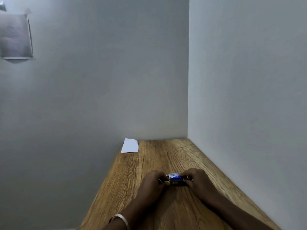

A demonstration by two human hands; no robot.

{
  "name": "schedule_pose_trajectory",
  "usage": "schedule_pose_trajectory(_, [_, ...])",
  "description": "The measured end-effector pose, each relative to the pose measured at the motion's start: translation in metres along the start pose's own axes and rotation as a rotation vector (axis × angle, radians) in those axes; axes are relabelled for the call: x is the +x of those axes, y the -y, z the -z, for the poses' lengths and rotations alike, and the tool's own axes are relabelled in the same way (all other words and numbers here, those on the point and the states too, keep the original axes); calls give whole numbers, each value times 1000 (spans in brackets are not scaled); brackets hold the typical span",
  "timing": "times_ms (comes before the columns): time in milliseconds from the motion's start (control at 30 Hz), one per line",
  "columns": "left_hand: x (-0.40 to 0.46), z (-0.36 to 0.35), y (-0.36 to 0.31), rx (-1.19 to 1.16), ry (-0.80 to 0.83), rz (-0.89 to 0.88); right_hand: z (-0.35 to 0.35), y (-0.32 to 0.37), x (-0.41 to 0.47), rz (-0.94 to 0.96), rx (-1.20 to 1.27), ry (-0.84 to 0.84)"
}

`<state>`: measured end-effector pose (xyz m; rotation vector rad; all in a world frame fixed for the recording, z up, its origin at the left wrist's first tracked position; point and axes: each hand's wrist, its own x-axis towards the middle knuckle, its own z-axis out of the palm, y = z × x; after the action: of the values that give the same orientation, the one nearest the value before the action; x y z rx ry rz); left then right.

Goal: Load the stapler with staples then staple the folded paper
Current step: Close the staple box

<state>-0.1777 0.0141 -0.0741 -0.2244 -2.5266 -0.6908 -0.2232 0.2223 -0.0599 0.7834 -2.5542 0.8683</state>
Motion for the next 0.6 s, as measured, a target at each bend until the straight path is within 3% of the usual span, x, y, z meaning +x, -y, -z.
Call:
schedule_pose_trajectory(367, [96,-49,42,-73,-1,85,-23,-50,89,-39,-24,-14])
schedule_pose_trajectory(600, [177,-74,79,0,32,70,-47,-89,168,-47,-23,-33])
